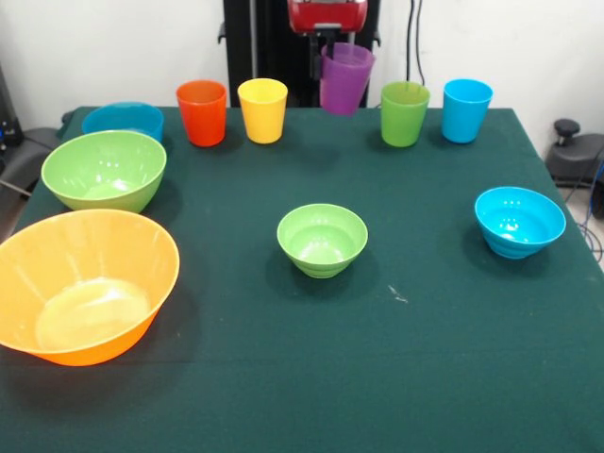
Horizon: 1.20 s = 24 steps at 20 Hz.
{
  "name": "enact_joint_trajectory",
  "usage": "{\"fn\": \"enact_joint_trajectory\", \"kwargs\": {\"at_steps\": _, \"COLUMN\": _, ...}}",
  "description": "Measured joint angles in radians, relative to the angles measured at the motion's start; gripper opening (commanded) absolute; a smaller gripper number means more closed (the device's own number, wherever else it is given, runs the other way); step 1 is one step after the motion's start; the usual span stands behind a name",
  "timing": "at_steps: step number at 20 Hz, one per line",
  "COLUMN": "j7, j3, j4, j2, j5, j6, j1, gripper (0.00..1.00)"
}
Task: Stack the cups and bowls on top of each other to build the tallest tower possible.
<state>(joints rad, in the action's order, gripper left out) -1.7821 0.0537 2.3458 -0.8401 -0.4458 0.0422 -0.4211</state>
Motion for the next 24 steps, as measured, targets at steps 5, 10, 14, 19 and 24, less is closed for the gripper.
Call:
{"fn": "enact_joint_trajectory", "kwargs": {"at_steps": 5, "j7": 0.000, "j3": 0.068, "j4": 0.007, "j2": -0.080, "j5": 0.030, "j6": -0.086, "j1": -0.028, "gripper": 0.00}}
{"fn": "enact_joint_trajectory", "kwargs": {"at_steps": 10, "j7": 0.000, "j3": 0.095, "j4": 0.003, "j2": -0.098, "j5": 0.048, "j6": -0.096, "j1": -0.010, "gripper": 0.00}}
{"fn": "enact_joint_trajectory", "kwargs": {"at_steps": 14, "j7": 0.000, "j3": 0.107, "j4": -0.021, "j2": -0.093, "j5": 0.067, "j6": -0.096, "j1": 0.010, "gripper": 0.00}}
{"fn": "enact_joint_trajectory", "kwargs": {"at_steps": 19, "j7": 0.000, "j3": 0.123, "j4": -0.075, "j2": -0.075, "j5": 0.088, "j6": -0.096, "j1": 0.020, "gripper": 0.00}}
{"fn": "enact_joint_trajectory", "kwargs": {"at_steps": 24, "j7": 0.000, "j3": 0.139, "j4": -0.139, "j2": -0.037, "j5": 0.101, "j6": -0.096, "j1": 0.023, "gripper": 0.00}}
